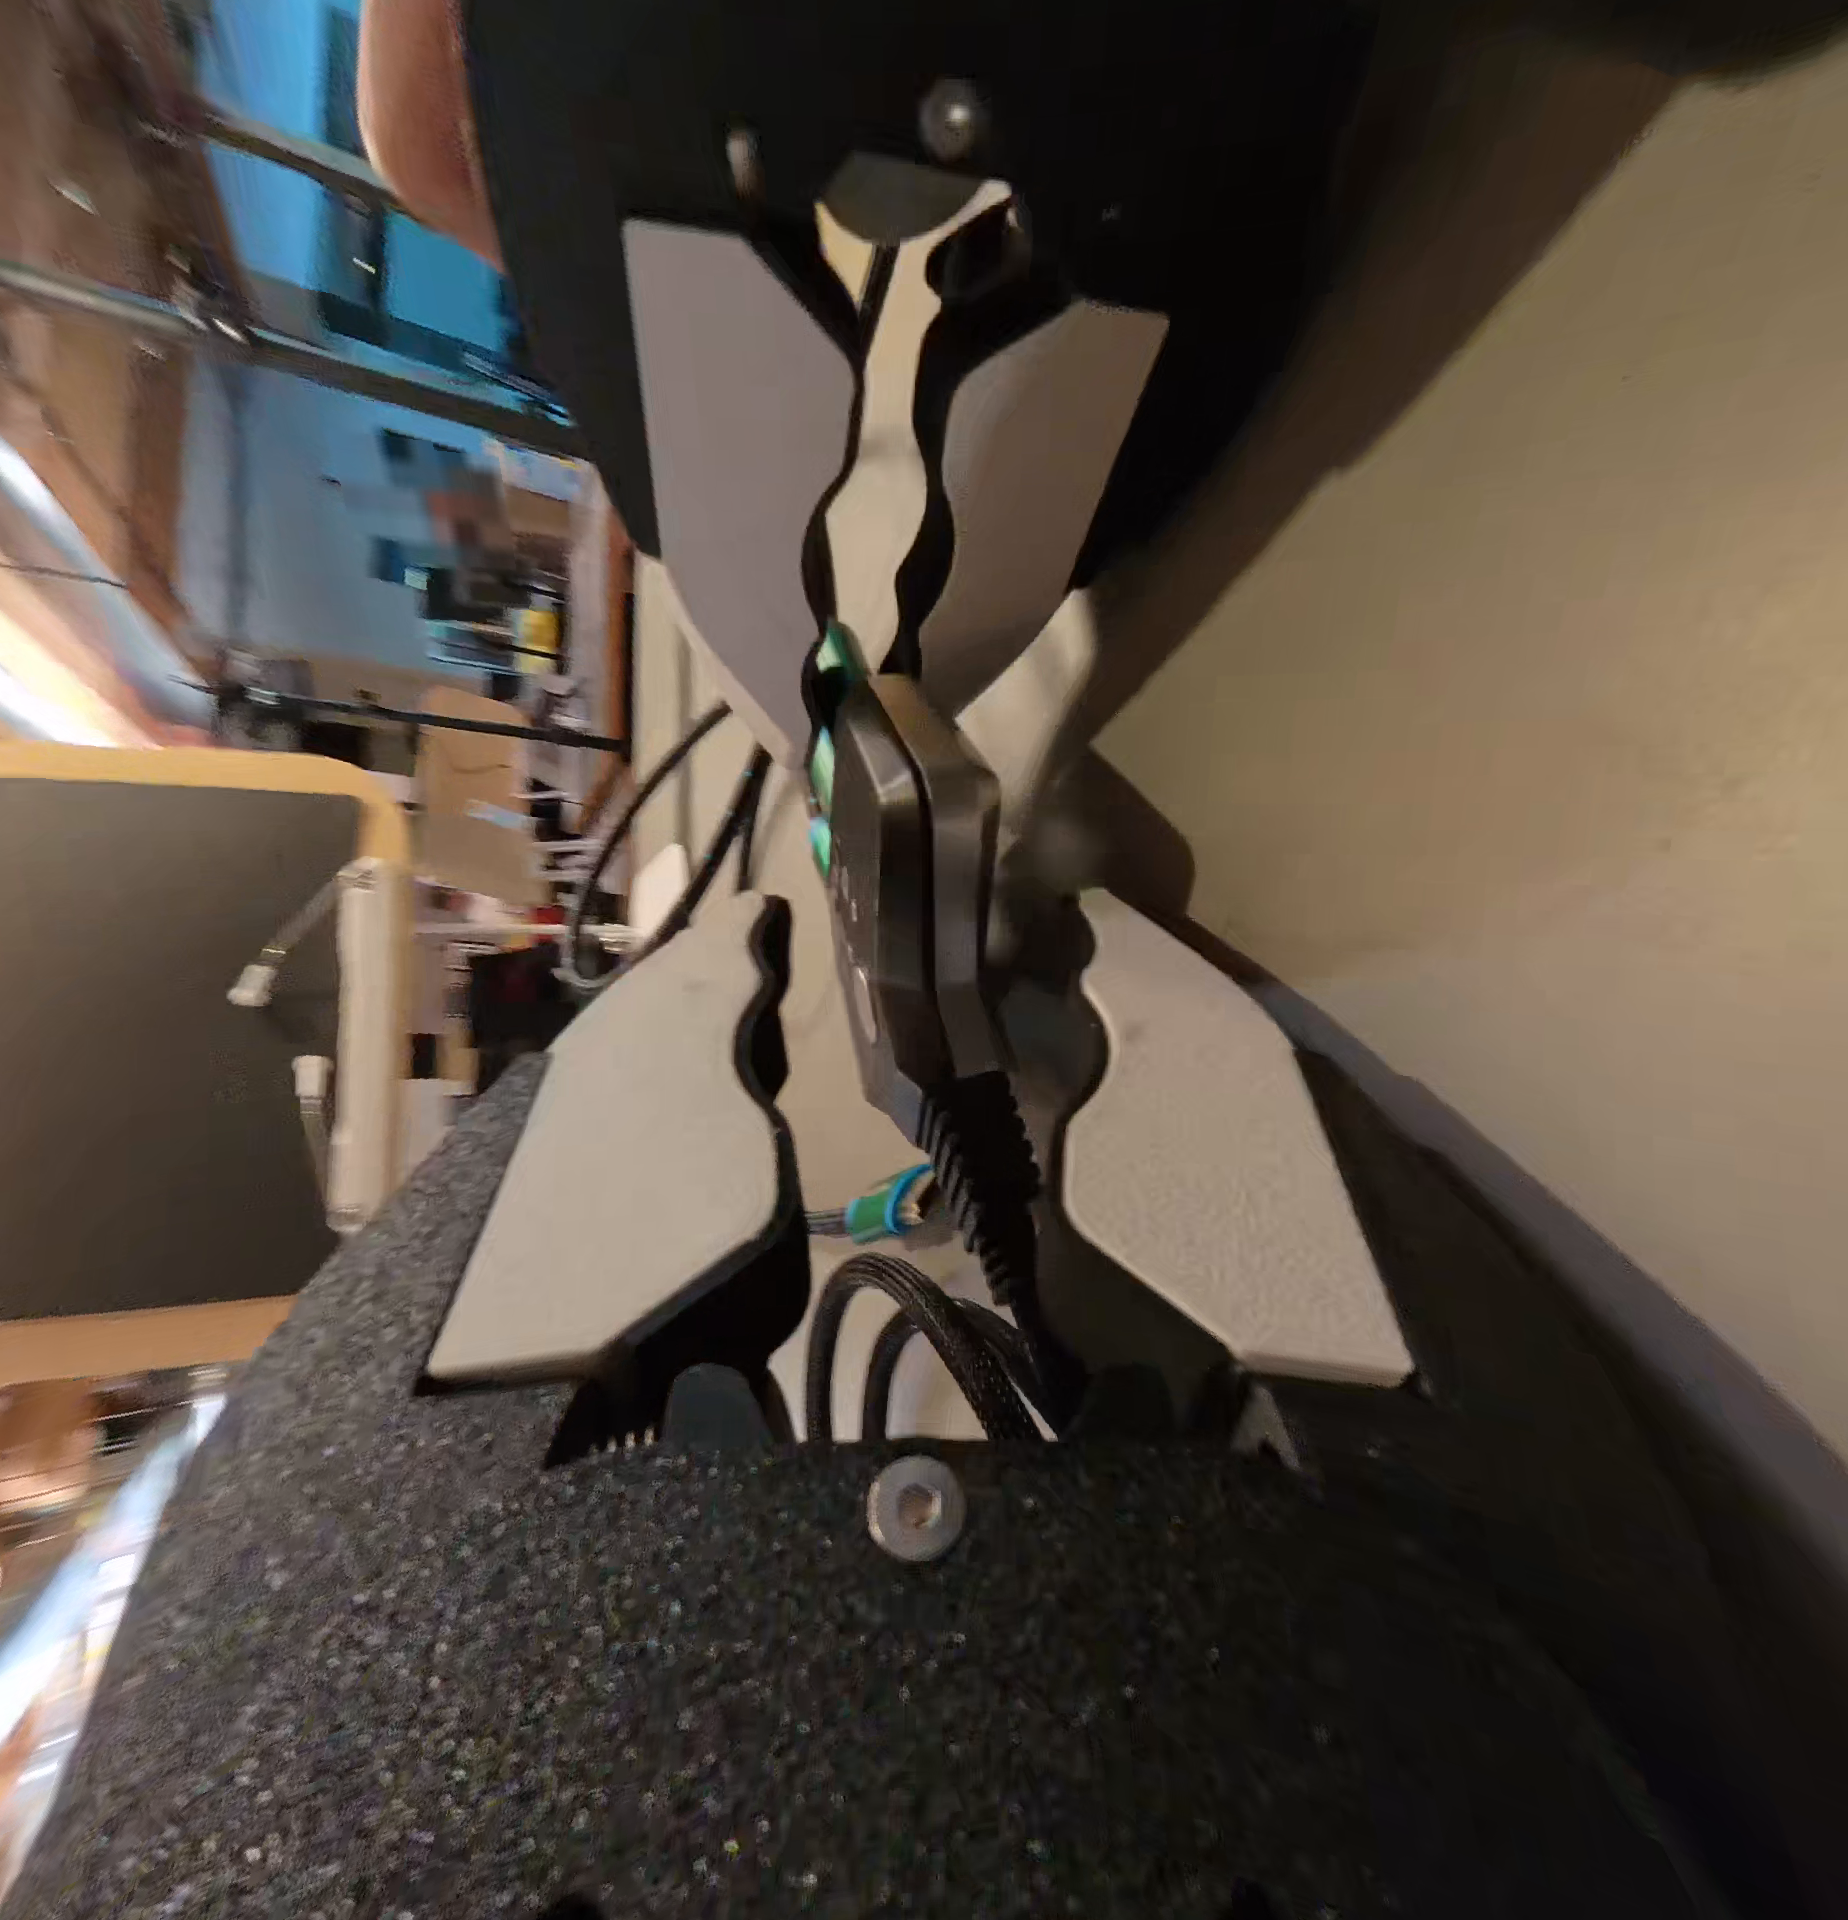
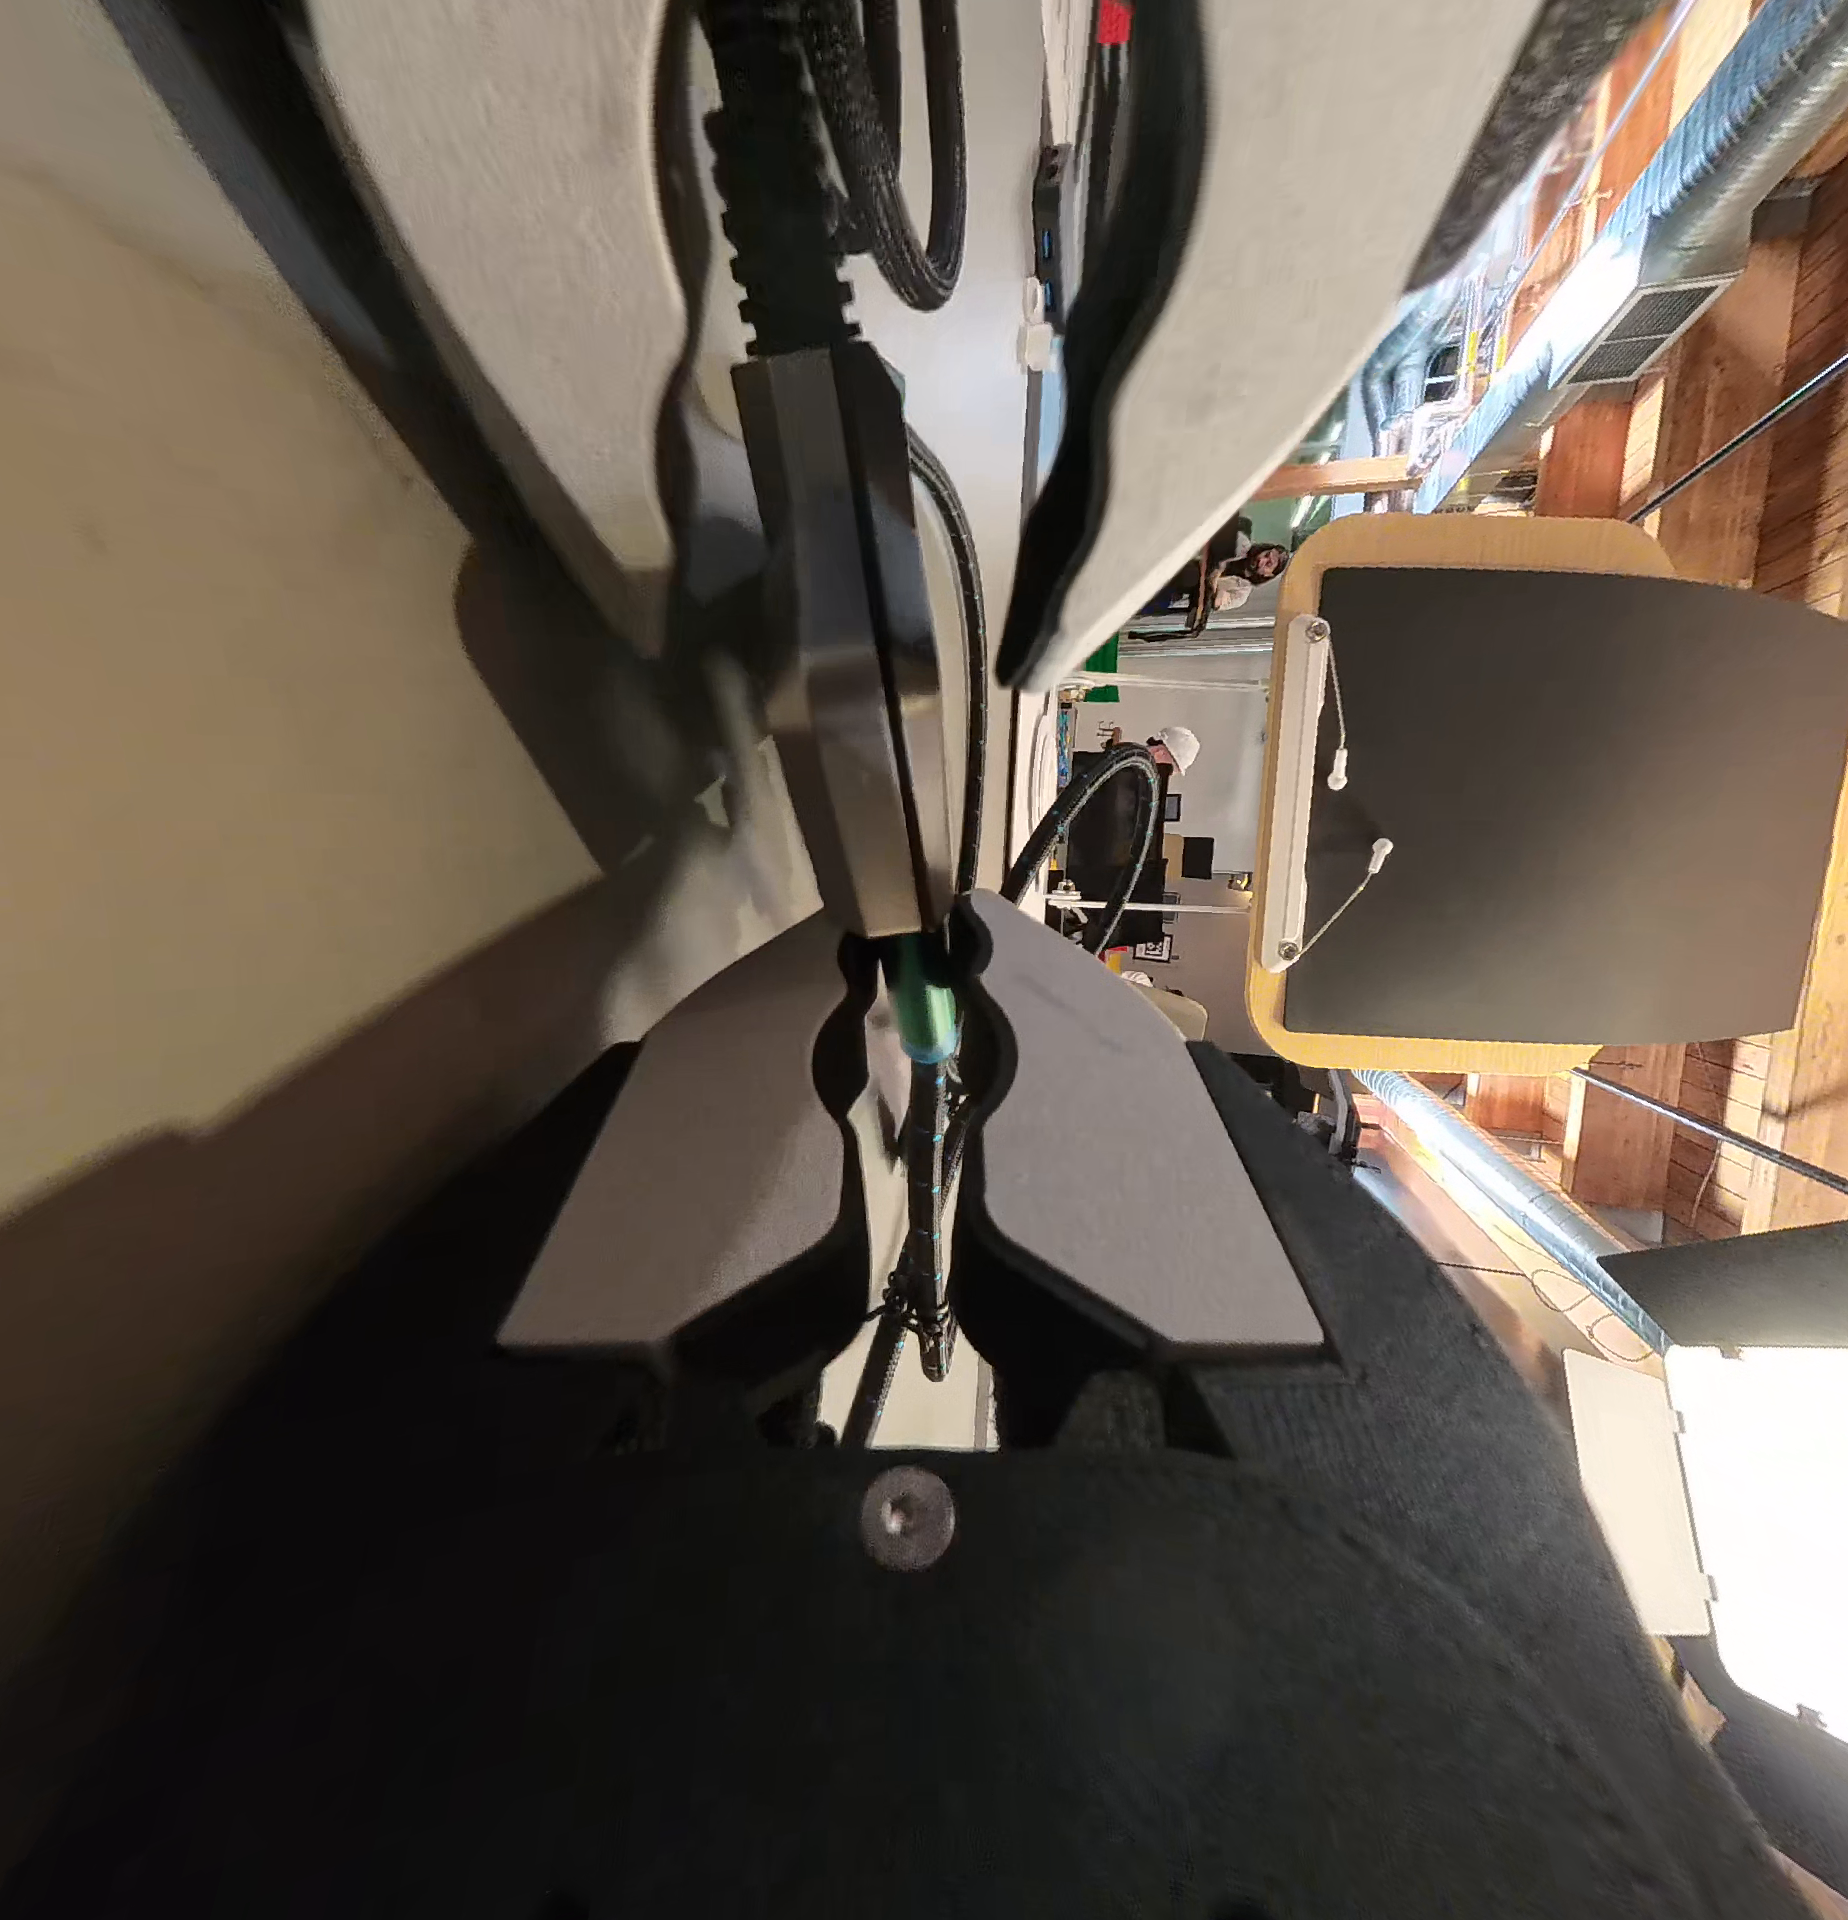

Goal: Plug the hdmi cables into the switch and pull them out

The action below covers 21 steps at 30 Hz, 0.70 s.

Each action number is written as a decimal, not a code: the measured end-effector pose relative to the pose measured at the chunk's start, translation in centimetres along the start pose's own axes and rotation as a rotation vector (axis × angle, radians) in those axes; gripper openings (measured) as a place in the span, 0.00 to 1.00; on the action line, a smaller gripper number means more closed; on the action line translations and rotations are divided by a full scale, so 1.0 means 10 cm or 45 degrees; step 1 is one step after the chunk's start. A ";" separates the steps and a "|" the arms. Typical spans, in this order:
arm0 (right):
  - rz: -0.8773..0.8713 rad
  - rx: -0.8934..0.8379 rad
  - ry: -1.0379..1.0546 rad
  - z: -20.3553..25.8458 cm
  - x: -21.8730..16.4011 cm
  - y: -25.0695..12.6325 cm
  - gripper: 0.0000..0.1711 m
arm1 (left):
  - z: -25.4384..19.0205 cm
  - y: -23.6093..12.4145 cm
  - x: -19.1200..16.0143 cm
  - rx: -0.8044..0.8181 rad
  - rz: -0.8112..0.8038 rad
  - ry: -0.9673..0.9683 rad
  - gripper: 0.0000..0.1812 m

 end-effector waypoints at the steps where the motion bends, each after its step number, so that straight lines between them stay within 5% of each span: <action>1: -0.003 -0.003 0.001 0.00 0.00 0.00 0.08 | -0.01 0.01 0.01 0.067 -0.022 0.047 0.23; 4: 0.002 -0.030 0.001 -0.02 -0.01 -0.01 0.08 | -0.05 0.05 0.02 0.188 -0.076 0.160 0.13; 12: -0.022 -0.064 0.008 -0.05 -0.05 -0.02 0.07 | -0.06 0.15 0.05 0.384 -0.008 0.352 0.15; 21: -0.104 -0.015 -0.025 0.02 -0.01 -0.06 0.07 | -0.07 0.13 0.01 0.255 -0.032 0.241 0.13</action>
Point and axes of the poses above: each gripper's, where its closed fingertips meet, y out along the fingers, x out of its top, z = x × y across the jaws, the point moved 8 cm from there along -y, back along the fingers, and after that the axes turned 6 degrees about x, right-handed, at the moved point
